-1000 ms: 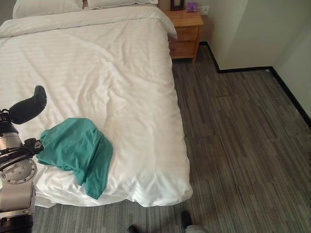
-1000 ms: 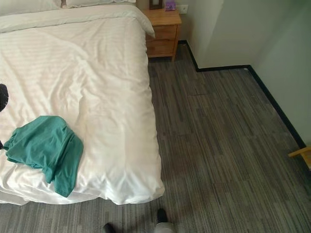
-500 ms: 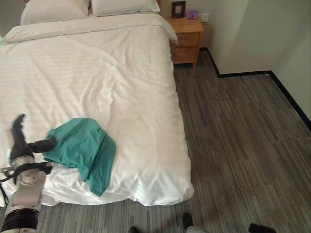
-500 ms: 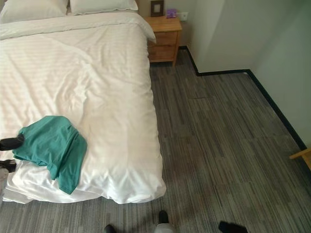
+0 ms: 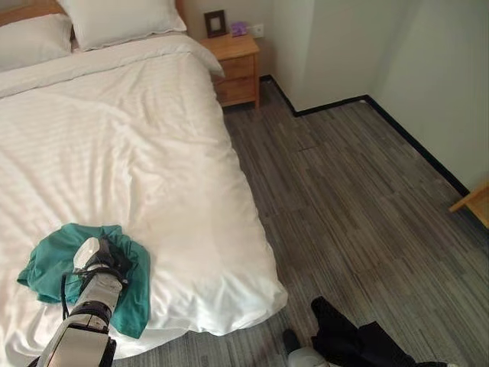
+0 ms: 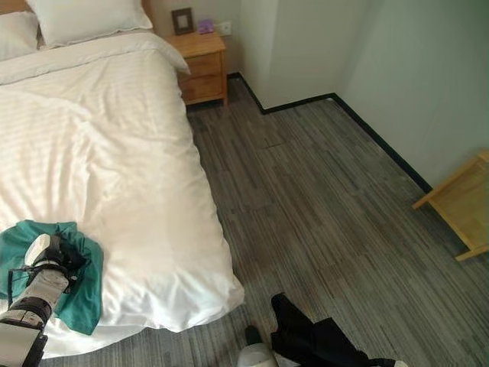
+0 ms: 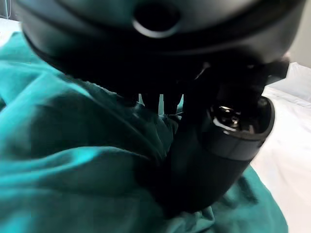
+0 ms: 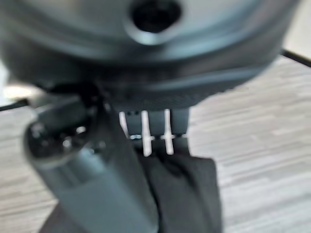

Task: Pick up bed clothes into laundry basket.

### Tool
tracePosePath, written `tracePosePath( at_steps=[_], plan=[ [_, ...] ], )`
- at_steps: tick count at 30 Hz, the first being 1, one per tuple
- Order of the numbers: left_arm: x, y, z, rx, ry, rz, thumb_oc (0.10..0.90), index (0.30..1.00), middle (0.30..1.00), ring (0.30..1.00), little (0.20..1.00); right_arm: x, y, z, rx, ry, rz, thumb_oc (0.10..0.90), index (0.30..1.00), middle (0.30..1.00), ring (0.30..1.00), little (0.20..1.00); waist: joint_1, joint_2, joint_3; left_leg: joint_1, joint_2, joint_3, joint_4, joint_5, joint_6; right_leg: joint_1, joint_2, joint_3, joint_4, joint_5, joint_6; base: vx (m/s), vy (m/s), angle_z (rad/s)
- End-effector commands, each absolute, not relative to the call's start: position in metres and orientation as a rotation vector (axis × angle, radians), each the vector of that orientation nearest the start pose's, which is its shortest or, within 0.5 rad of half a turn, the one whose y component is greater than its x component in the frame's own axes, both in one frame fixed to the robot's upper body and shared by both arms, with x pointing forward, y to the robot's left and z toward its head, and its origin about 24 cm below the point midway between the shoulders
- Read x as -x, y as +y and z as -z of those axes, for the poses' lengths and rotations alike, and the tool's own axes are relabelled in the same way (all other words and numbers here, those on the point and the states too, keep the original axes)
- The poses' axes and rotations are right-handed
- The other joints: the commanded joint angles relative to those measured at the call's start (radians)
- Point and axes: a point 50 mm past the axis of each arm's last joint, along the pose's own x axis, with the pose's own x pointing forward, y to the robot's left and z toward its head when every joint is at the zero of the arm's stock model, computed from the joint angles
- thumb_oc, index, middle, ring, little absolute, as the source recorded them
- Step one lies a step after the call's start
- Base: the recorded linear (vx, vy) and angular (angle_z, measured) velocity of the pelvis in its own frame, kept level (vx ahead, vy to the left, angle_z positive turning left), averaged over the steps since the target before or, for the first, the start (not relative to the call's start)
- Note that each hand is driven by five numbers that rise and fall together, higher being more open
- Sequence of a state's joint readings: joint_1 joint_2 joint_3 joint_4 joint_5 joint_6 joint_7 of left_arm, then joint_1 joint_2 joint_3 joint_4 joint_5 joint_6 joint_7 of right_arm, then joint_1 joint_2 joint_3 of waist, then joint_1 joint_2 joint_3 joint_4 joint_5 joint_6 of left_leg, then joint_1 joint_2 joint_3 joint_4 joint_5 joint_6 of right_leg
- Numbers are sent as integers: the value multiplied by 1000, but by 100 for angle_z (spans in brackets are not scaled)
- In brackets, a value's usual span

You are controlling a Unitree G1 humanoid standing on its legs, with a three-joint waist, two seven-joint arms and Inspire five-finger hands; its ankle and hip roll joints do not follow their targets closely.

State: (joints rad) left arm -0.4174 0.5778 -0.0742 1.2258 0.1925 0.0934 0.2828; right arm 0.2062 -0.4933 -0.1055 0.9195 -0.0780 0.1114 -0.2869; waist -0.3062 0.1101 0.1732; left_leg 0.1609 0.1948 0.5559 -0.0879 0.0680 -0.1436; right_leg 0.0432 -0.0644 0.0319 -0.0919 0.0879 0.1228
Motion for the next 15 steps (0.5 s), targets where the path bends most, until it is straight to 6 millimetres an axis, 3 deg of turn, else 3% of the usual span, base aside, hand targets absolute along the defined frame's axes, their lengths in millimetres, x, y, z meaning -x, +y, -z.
tracePosePath(
  at_steps=[1, 3, 4, 5, 6, 9, 10, 11, 12, 13, 14, 15],
  plan=[
    [-170, 383, 62, -826, 1126, -532, 400, 300, 300, 300, 300, -83, -403, 55, 847, 982, 669, 400, 300, 300, 300, 300, 22, -47, -2, -122, 28, -51, 16, 74, -2, 66, 26, -65, 8, -218, -9, -86, -2, -19],
    [-193, 388, 43, -859, 968, -583, 400, 300, 300, 300, 300, -103, -410, 40, 868, 898, 716, 400, 300, 300, 300, 300, 64, -54, 14, -156, 6, -117, 48, 71, 9, 49, 29, -46, 10, -206, -17, -180, -22, -17],
    [-217, 386, 21, -889, 812, -602, 400, 300, 300, 300, 300, -112, -411, 35, 868, 863, 733, 400, 300, 300, 300, 300, 84, -65, 29, -183, -20, -183, 80, 46, 16, 38, 25, -43, 14, -198, -22, -244, -42, -19],
    [-242, 383, -12, -900, 608, -643, 400, 300, 300, 300, 300, -124, -411, 29, 865, 818, 743, 400, 300, 300, 300, 300, 104, -79, 44, -203, -54, -267, 116, 2, 26, 26, 19, -39, 19, -185, -24, -275, -42, -9],
    [-271, 374, -83, -908, 239, -740, 400, 300, 300, 300, 300, -145, -407, 19, 826, 734, 776, 400, 300, 300, 300, 300, 142, -104, 52, -199, -113, -432, 178, -91, 40, 13, 9, -16, 24, -164, -20, -222, -23, -15],
    [-291, 347, -178, -926, -218, -855, 400, 300, 300, 300, 300, -176, -398, 4, 815, 623, 770, 400, 300, 300, 300, 300, 167, -135, 35, -162, -161, -622, 293, -170, 44, -13, 3, 31, 27, -121, -16, -121, 38, -50],
    [-291, 347, -178, -927, -217, -856, 400, 300, 300, 300, 300, -176, -398, 4, 815, 623, 769, 400, 300, 300, 300, 300, 166, -133, 32, -160, -161, -623, 292, -178, 45, -9, 3, 30, 23, -127, -16, -43, 140, -47],
    [-295, 328, -215, -913, -416, -871, 400, 300, 300, 300, 300, -185, -395, -2, 821, 584, 755, 400, 300, 300, 300, 300, 154, -133, 7, -109, -144, -668, 259, -204, 48, -26, 13, 54, 27, -116, -14, -19, 145, -35],
    [-298, 314, -239, -911, -537, -861, 400, 300, 300, 300, 300, -187, -394, -5, 834, 566, 750, 400, 300, 300, 300, 300, 142, -131, -11, -78, -127, -666, 210, -224, 55, -37, 17, 58, 29, -110, -12, -65, 137, -28],
    [-298, 313, -240, -911, -539, -860, 400, 300, 300, 300, 300, -187, -394, -5, 832, 566, 752, 400, 300, 300, 300, 300, 144, -134, -12, -79, -129, -666, 203, -215, 54, -41, 16, 58, 30, -107, -12, -67, 163, -15],
    [-299, 284, -267, -836, -725, -799, 400, 300, 300, 300, 300, -190, -389, -9, 838, 525, 747, 400, 300, 300, 300, 300, 121, -138, -35, -52, -102, -632, 132, -207, 53, -60, 12, 48, 41, -100, -5, -70, 114, -17],
    [-300, 283, -267, -836, -725, -797, 400, 300, 300, 300, 300, -189, -389, -9, 837, 527, 748, 400, 300, 300, 300, 300, 124, -138, -38, -50, -101, -631, 123, -202, 53, -63, 12, 48, 42, -100, -5, -86, 190, -4]
  ],
)
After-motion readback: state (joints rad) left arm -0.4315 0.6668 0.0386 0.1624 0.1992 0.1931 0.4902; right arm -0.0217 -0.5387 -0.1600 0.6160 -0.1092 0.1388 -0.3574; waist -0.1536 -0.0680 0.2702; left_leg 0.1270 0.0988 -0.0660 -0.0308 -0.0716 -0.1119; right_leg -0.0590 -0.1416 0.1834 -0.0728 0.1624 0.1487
